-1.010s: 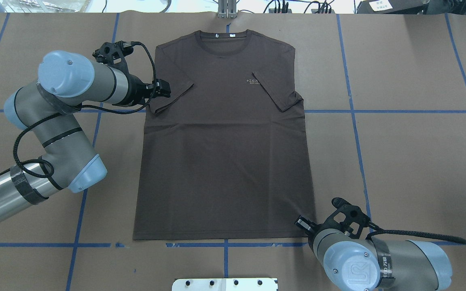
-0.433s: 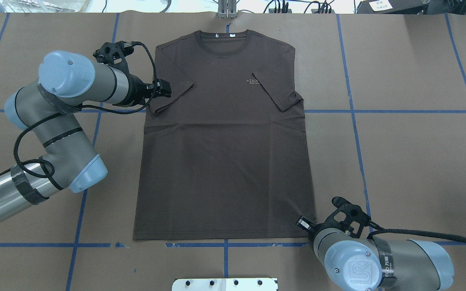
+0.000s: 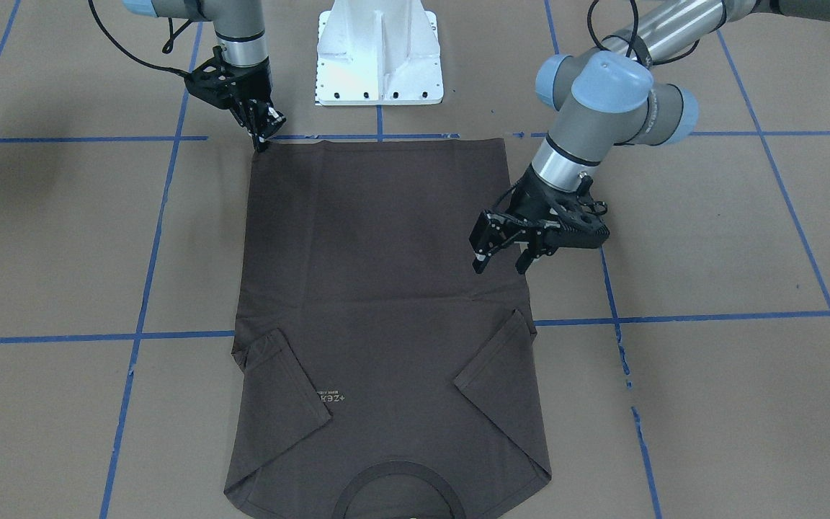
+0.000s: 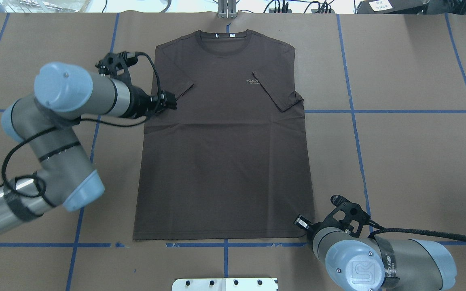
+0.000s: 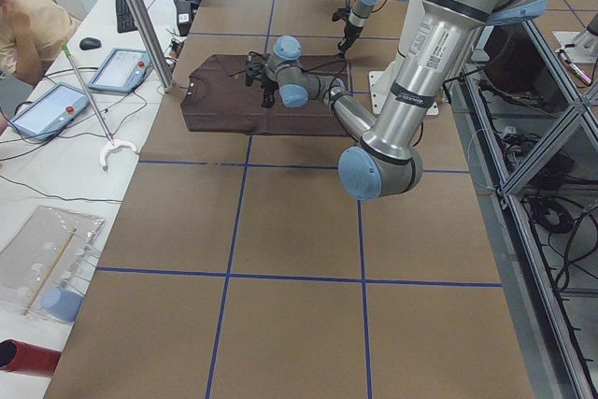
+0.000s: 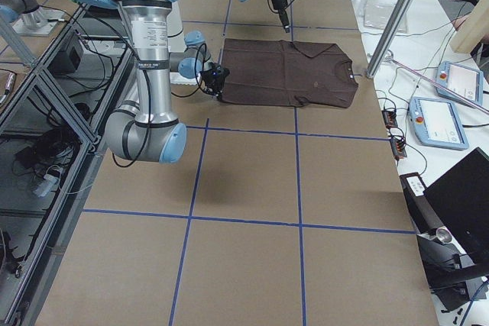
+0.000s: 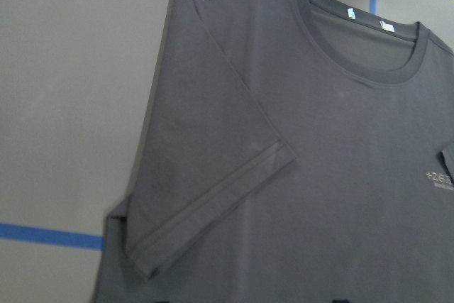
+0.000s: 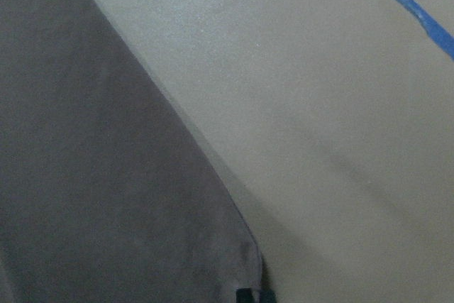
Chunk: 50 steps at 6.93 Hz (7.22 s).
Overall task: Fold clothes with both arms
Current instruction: 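Lower the left gripper to the other hem corner nearest the robot, then grasp both hem corners with the left and right grippers, then lift the hem with both grippers and fold it toward the collar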
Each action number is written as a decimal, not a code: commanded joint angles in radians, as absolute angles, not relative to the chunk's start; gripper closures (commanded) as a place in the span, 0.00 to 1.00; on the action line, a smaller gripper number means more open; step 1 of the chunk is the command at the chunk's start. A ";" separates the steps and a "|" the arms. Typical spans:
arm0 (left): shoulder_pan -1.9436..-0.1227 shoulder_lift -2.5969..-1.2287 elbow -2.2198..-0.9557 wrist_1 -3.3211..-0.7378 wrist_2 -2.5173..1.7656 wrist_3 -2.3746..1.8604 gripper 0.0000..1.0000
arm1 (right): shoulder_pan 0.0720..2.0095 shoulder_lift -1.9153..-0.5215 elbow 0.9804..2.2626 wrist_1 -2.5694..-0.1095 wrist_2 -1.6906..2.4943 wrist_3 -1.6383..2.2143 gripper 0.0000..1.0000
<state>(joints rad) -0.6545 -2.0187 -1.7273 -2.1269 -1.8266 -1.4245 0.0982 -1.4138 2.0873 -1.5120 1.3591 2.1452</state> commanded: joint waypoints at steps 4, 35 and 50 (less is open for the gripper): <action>-0.266 -1.847 -2.069 -1.780 -1.638 -1.871 0.02 | 0.107 -1.382 2.141 -1.506 1.399 2.115 1.00; -0.195 -1.760 -2.143 -1.686 -1.643 -1.925 1.00 | 0.129 -1.399 2.135 -1.532 1.384 2.079 1.00; -0.779 -2.149 -1.509 -1.995 -1.669 -1.413 1.00 | 0.794 -0.792 1.228 -1.283 1.621 1.697 1.00</action>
<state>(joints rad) -0.7538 -2.0829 -1.6131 -1.9486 -1.6713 -1.4280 0.7624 -0.8770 1.3820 -1.3610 1.6196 1.6960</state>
